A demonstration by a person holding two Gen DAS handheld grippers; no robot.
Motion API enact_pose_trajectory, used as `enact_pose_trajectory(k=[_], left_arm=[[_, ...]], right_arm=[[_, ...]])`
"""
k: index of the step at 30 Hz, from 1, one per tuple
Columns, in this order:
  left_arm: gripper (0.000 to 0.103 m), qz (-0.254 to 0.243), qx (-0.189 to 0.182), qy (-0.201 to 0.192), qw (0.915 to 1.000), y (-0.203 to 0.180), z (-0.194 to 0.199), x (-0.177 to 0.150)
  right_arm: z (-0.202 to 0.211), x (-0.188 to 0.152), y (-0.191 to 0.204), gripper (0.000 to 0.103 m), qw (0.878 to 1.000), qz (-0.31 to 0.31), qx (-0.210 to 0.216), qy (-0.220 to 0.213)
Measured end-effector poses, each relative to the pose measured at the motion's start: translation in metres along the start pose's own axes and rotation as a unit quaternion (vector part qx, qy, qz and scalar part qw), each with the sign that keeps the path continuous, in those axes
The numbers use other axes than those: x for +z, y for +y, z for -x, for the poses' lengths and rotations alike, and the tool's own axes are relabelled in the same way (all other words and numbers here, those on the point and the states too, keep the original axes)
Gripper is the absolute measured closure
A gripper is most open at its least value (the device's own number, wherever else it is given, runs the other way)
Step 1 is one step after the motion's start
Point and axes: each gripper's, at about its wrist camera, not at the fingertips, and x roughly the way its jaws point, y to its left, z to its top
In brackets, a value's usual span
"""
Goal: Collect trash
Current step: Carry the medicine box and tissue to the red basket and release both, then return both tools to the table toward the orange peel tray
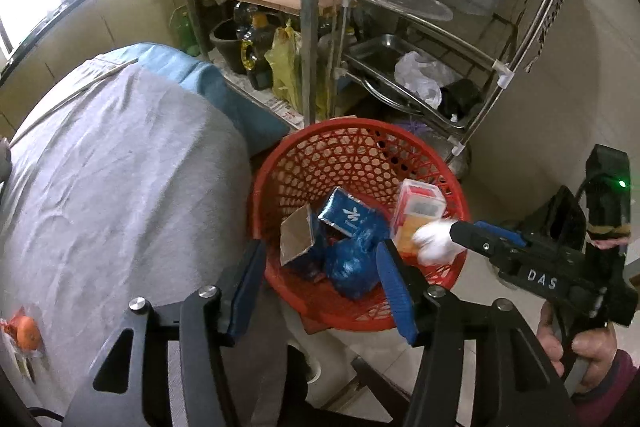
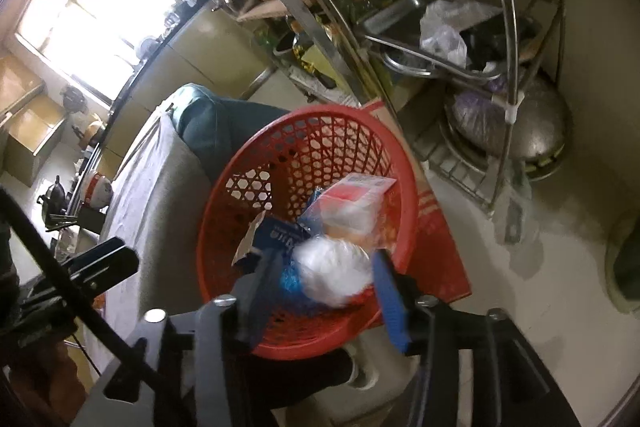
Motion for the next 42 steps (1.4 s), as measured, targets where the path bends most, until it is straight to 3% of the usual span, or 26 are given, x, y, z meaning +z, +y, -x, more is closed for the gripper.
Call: enact_pose_trajectory(k=[3, 7, 9, 16, 21, 30, 35, 39, 42], left_arm=[[0.044, 0.004, 0.030, -0.007, 0.9995, 0.013, 0.016, -0.011], [0.043, 0.027, 0.065, -0.010, 0.9975, 0.031, 0.037, -0.036], [0.043, 0.046, 0.079, -0.012, 0.9957, 0.041, 0.048, -0.053], [0.043, 0.120, 0.143, -0.049, 0.9811, 0.069, 0.100, -0.116], [0.042, 0.190, 0.199, -0.095, 0.9567, 0.089, 0.146, -0.149], [0.042, 0.296, 0.279, -0.167, 0.8979, 0.113, 0.220, -0.210], [0.041, 0.325, 0.331, -0.183, 0.8669, 0.134, 0.230, -0.228], [0.041, 0.353, 0.351, -0.173, 0.8501, 0.152, 0.229, -0.247], [0.041, 0.368, 0.355, -0.168, 0.8429, 0.159, 0.230, -0.255]], right_arm=[[0.003, 0.002, 0.001, 0.043, 1.000, -0.008, 0.017, -0.006], [0.021, 0.002, 0.002, 0.039, 0.998, -0.023, 0.049, -0.045], [0.028, 0.001, 0.005, 0.039, 0.997, -0.020, 0.046, -0.059], [0.048, -0.018, 0.048, 0.039, 0.993, 0.022, 0.085, -0.073], [0.063, -0.042, 0.109, 0.039, 0.986, 0.100, 0.115, -0.071], [0.087, -0.106, 0.185, 0.039, 0.964, 0.203, 0.166, -0.049], [0.087, -0.133, 0.222, 0.039, 0.948, 0.265, 0.166, -0.059], [0.078, -0.152, 0.241, 0.039, 0.940, 0.301, 0.157, -0.046], [0.078, -0.164, 0.252, 0.039, 0.931, 0.329, 0.149, -0.041]])
